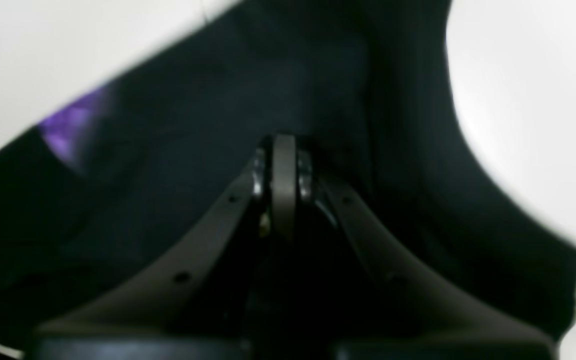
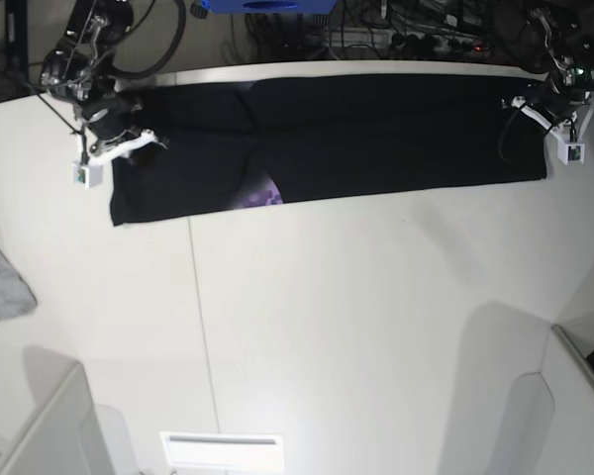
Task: Fold the T-shirt properly
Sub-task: 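Release the strip ends and reposition both grippers over them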
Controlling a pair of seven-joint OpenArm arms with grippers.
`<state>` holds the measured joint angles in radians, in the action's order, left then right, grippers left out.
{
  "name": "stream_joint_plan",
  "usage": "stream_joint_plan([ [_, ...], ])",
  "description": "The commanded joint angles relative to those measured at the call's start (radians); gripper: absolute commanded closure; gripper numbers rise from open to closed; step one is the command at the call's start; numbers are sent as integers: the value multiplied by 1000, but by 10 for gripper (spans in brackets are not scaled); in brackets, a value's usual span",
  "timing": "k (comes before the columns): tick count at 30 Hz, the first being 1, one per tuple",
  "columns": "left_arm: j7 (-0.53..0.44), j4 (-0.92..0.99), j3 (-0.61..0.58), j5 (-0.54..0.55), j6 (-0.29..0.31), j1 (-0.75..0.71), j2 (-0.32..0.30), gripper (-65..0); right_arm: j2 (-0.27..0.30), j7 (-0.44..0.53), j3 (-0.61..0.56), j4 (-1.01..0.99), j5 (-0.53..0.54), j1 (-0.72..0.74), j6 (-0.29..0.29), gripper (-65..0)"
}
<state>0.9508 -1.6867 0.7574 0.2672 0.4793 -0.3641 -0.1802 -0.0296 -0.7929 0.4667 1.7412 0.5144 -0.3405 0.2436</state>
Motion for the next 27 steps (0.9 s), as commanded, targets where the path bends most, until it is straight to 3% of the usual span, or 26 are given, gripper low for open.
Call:
stream_joint_plan([
  [1,-16,1,-5,-16,2,15,-14,0,21,23,0,-4,10,21,-3,0],
  [7,-17,60,-85,-62,-3,61,-15,0,33,25,4,-105,10,82,-11,0],
  [13,-16,101,-86,-65,-3,122,-14,0,53,25,5,-179,10,143,-14,0],
  [18,-8,110,-86,-65,-4,178,-14,0,82,25,5,-215,10,202,-68,0],
  [27,-6,201,-86,-67,-4,285,-15,0,104,25,5,-286,10,303,-77,0],
])
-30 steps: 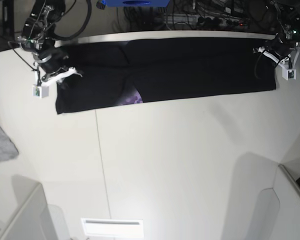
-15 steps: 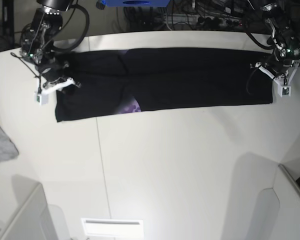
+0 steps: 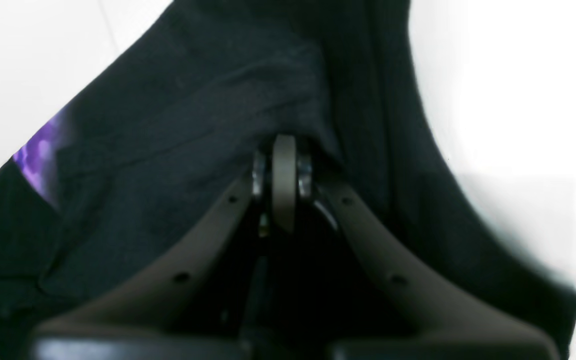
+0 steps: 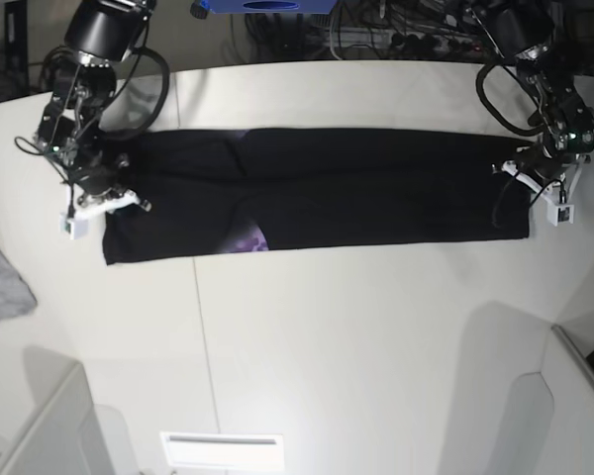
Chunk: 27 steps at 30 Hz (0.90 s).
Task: Fold the T-shirt properly
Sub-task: 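Release the strip ends and reposition both grippers over them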
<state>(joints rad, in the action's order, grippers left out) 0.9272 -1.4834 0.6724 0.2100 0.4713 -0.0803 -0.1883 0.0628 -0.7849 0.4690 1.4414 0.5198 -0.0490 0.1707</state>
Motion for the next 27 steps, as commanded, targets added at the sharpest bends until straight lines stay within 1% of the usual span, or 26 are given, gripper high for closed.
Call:
stream_joint_plan([
  [1,17,0,-1,-10,4,4,-7,0,12,17,3,-1,4,24,-17,0],
  [3,17,2,-6,-10,-10,17,-7,0,16,17,1,-21,4,44,-26,0],
  [6,13,0,-64,-8,-44,21,-9,0,32,18,-5,-29,4,64,-27,0],
  [8,16,-10,-84,-7,-49,23,-9,0,32,18,-5,-24,4,70,-27,0],
  [11,17,-64,-84,-7,-49,23,-7,0,27,17,-5,-6,6,68,-27,0],
  [14,19,-125,-82,-7,-49,10,-7,0,25,17,-5,49,12,57,-24,0],
  [16,49,-162,-59,-7,-49,1,-7,0,22,17,-5,108,13,42,-24,0],
  [20,129,-256,33,3,-47,3,-9,0,-1,8,-6,238,13,25,-24,0],
  [22,148,-322,53,4,-46,-3,-9,0,-5,2,-8,301,13,11,-24,0],
  [24,166,-382,54,6,-42,-5,-9,0,-19,-31,-8,359,13,8,-23,0],
  [25,177,-406,59,6,-24,-6,-9,0,-27,-49,-8,384,13,7,-23,0],
  [27,195,-446,88,6,62,-17,-7,0,-34,-80,-8,433,13,5,-21,0],
])
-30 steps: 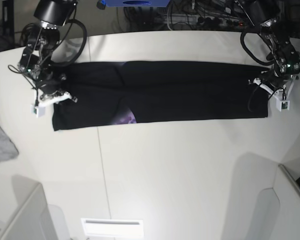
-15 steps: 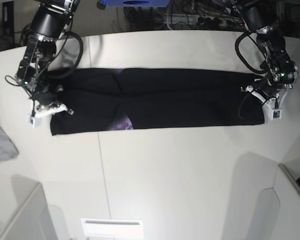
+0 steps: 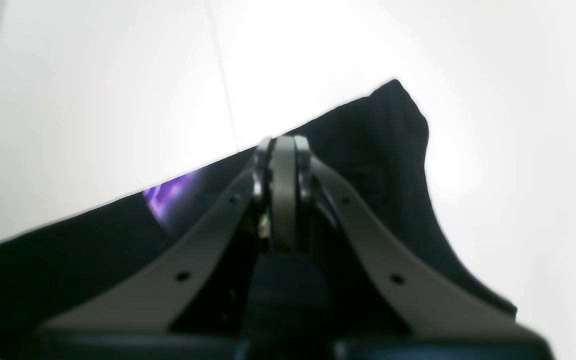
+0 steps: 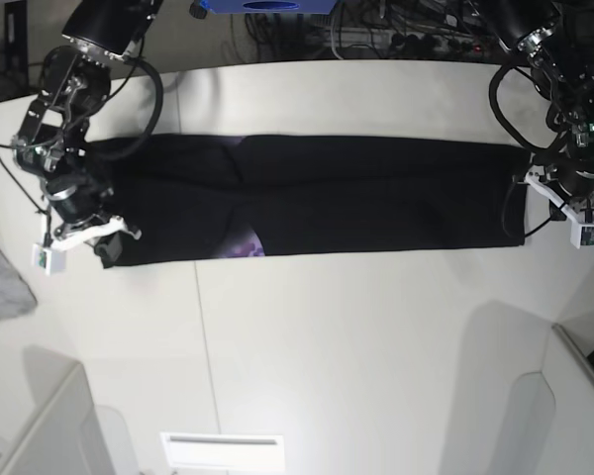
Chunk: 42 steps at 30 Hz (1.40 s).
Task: Fold the T-shirt properly
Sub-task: 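Release the strip ends and reposition both grippers over them, then grasp the strip end with the left gripper and carry it toward the middle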
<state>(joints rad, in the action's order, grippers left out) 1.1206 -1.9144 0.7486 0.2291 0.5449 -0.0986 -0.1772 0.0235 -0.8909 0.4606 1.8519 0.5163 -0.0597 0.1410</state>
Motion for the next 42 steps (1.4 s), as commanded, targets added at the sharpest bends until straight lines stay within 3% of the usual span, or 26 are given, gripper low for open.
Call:
stream_joint_plan([
  [1,5,-29,29,-13,28,-2,-15,0,5,13,0,33,17,13,9,0],
  [4,6,-21,65,-13,113,-6,-14,0,5,3,-15,45,17,4,9,0],
  [9,3,17,150,-13,153,-8,5,-18,8,26,-66,45,17,-33,9,0],
  [14,2,103,173,33,153,-5,5,-431,8,31,-127,44,17,-45,9,0],
  [17,2,195,173,131,153,-6,0,-561,8,31,-141,44,17,-47,9,0],
  [21,-10,307,164,194,153,-3,-9,-579,6,28,-156,44,17,-55,9,0],
  [27,-107,396,79,192,153,-3,-14,-579,6,29,-168,44,15,-68,7,0],
  [42,-115,534,64,188,153,76,-15,-578,6,29,-168,44,15,-82,7,0],
])
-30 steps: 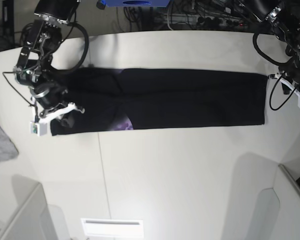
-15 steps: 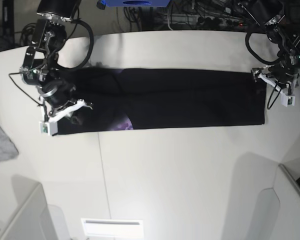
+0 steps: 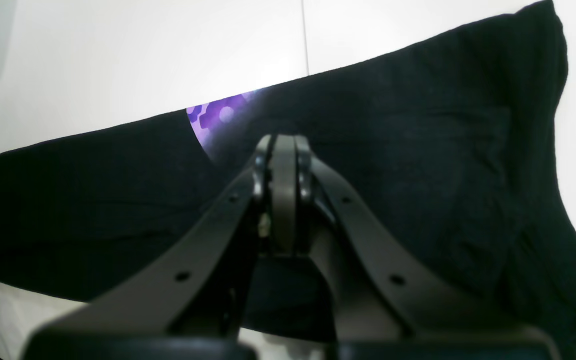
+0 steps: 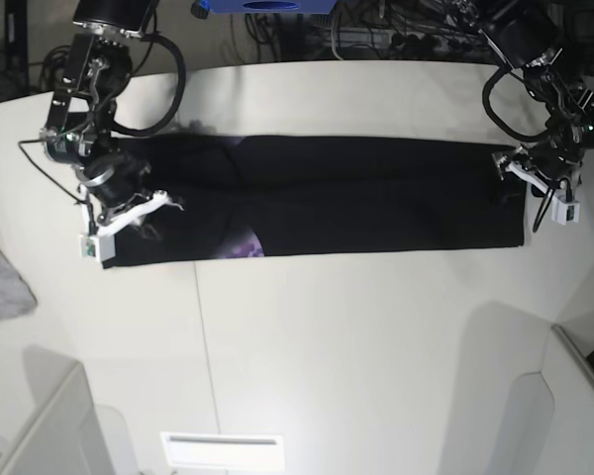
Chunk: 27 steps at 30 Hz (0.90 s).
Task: Fold the T-shirt properly
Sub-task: 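Grasp the strip end with the left gripper and carry it toward the middle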
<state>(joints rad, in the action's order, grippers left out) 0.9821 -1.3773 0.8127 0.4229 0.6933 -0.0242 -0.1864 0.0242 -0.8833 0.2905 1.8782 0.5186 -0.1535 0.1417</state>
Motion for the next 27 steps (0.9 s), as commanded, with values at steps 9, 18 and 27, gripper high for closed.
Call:
stream_joint_plan([
  [9,22,63,-62,-6,5,0,-6,-275,6,22,2,18,13,10,6,0],
  [18,21,40,-54,-6,5,0,-20,0,6,23,5,18,15,4,6,0],
  [27,22,-196,-52,-6,5,-55,-26,0,6,23,5,18,15,4,6,0],
])
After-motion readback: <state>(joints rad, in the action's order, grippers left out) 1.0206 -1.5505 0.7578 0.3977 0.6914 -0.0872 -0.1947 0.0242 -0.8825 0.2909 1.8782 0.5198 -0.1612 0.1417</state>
